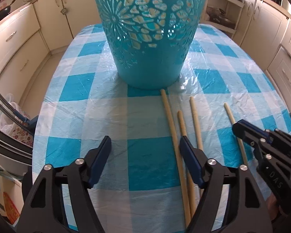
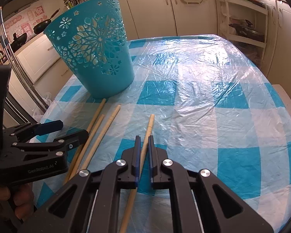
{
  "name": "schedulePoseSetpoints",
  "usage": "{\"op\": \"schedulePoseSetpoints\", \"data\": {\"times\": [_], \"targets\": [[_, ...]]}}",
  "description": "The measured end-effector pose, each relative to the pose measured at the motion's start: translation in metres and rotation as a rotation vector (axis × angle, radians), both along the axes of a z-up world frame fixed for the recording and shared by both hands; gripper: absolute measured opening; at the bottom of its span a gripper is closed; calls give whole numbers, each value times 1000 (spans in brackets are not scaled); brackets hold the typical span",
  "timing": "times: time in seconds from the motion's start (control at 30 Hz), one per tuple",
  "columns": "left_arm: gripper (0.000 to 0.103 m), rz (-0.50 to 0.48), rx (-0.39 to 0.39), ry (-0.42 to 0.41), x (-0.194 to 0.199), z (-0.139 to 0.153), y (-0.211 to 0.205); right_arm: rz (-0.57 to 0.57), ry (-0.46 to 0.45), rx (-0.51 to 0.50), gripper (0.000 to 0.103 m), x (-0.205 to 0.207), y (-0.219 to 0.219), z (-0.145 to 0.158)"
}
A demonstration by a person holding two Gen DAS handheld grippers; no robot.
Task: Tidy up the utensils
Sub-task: 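Lower the left tool onto a chopstick and close on it, then carry the chopstick with the left tool over the basket and open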
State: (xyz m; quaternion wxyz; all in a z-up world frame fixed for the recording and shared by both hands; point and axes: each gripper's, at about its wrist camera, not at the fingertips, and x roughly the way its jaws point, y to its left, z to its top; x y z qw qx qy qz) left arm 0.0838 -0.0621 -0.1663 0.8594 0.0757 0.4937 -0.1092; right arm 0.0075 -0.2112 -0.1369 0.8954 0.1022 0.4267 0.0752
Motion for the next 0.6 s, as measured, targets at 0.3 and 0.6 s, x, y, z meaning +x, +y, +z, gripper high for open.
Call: {"op": "schedulePoseSetpoints", "data": {"times": [0.3,0.6], "targets": [[8,-68,-19,-3,-12,5,0,7,5,-32,7,0,3,1],[6,-16,-57,38,-21,8,34,46,36,-54,9,12,8,2]]}}
